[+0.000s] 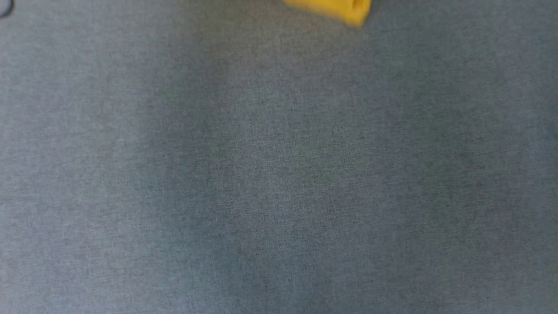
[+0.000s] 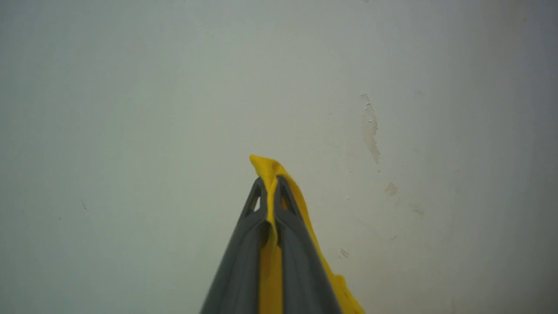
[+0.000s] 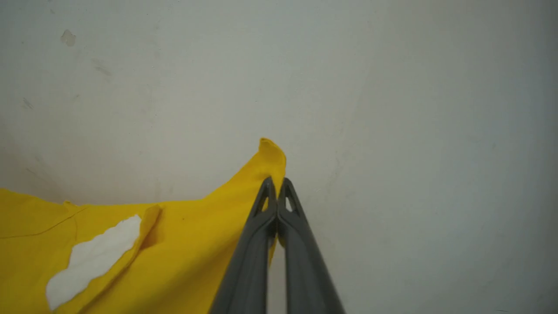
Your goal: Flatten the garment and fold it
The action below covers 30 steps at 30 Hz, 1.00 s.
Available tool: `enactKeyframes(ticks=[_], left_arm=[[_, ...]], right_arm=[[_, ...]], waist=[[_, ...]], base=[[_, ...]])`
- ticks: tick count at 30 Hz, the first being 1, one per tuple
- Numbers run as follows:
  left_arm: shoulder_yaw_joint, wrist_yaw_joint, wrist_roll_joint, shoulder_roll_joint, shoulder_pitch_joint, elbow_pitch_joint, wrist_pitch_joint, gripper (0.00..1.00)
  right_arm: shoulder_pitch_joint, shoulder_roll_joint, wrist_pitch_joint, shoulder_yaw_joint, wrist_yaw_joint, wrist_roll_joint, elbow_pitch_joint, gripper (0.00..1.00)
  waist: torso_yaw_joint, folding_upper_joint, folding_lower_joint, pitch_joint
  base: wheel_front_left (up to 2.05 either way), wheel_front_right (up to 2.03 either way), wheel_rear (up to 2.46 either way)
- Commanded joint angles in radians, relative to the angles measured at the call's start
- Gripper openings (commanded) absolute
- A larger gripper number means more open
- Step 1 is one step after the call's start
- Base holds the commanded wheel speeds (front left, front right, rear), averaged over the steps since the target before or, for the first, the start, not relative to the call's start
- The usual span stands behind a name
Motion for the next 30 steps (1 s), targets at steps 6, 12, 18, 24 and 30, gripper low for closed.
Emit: enactKeyframes(ticks=[6,12,18,24,30], left_arm=[[0.001,-0.071,-0.012,-0.013,-0.028,0.07,-0.101,0.0],[-0.005,-0.127,-0.038,-0.016,0.021,0.134,-0.156,0.0],[-0.007,-0.184,-0.081,-0.019,0.097,0.158,-0.181,0.0],[-0.013,-0.246,-0.135,-0.008,0.229,0.072,-0.177,0.0],[-0.024,-0.241,-0.173,0.035,0.491,-0.148,-0.155,0.0]], right_arm=[[-0.089,-0.062,-0.088,0.064,-0.001,-0.029,0.106,0.0],[-0.087,-0.095,-0.138,0.159,-0.001,-0.001,0.172,0.0],[-0.042,-0.122,-0.169,0.277,-0.001,0.115,0.162,0.0],[0.086,-0.199,-0.177,0.341,-0.001,0.289,0.037,0.0],[0.354,-0.292,-0.152,0.316,-0.001,0.42,-0.173,0.0]], waist=[[0.037,0.0,-0.0001,0.103],[0.066,0.0,-0.0001,0.169],[0.082,0.0,-0.0001,0.181],[0.091,0.0,-0.0001,0.144],[0.093,0.0,-0.0001,0.068]], base=[[0.0,0.0,0.0],[0.0,0.0,0.0],[0.0,0.0,0.0],[0.0,0.0,0.0],[0.0,0.0,0.0]])
